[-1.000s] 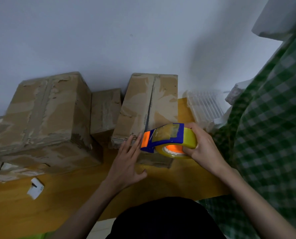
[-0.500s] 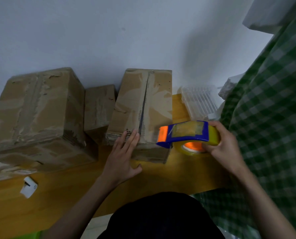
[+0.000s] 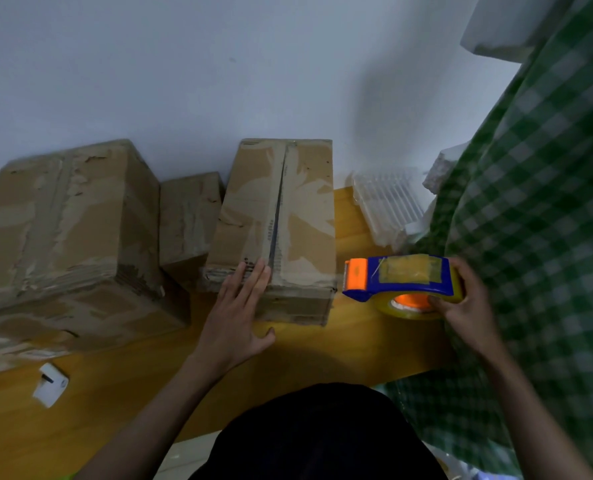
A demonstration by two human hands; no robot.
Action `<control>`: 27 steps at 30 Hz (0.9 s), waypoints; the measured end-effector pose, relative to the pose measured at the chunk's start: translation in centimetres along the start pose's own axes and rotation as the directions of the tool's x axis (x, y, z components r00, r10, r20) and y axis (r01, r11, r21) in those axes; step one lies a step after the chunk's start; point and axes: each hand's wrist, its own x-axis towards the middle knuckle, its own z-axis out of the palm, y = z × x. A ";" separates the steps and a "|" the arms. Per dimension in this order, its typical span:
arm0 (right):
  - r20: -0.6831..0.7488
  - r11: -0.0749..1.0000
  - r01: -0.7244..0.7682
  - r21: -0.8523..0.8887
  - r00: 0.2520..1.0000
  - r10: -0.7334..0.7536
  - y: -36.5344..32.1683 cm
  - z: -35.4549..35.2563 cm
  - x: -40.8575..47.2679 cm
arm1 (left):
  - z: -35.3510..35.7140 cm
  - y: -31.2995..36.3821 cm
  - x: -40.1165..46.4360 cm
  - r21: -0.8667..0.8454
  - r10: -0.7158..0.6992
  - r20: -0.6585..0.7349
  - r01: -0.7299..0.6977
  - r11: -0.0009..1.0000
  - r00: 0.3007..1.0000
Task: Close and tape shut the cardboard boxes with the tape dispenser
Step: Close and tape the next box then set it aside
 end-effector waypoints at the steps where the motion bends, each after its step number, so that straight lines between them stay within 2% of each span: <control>1: -0.002 1.000 -0.016 0.009 1.000 0.016 0.2 0.1 0.0 | 0.0 0.0 0.0 0.002 0.000 0.000 0.000 1.000 1.000; 7: -0.083 0.992 -0.083 0.090 0.992 0.090 1.3 -0.6 0.1 | 0.0 -0.1 0.1 0.002 -0.005 0.008 0.005 1.000 1.000; 14: -0.097 0.995 -0.072 0.064 0.992 0.078 2.9 -0.3 0.8 | -0.1 0.2 0.0 0.041 -0.013 0.021 0.012 0.999 1.000; 19: -0.054 0.994 -0.075 0.079 0.995 0.079 3.5 -0.2 1.2 | -0.3 1.3 0.4 0.032 -0.016 0.019 0.016 0.999 1.000; 21: -0.045 0.993 -0.068 0.093 0.996 0.072 3.1 -0.4 1.1 | -0.5 3.2 0.9 0.027 0.021 0.033 -0.022 0.999 0.999; 24: -0.025 0.995 -0.072 0.065 0.997 0.074 3.0 -0.6 1.2 | -0.6 7.1 2.9 0.057 0.171 0.052 -0.174 0.983 0.984; 27: -0.003 0.999 -0.037 0.036 0.999 0.037 2.7 -0.9 1.2 | 0.1 9.4 4.9 0.053 0.201 0.095 -0.206 0.977 0.975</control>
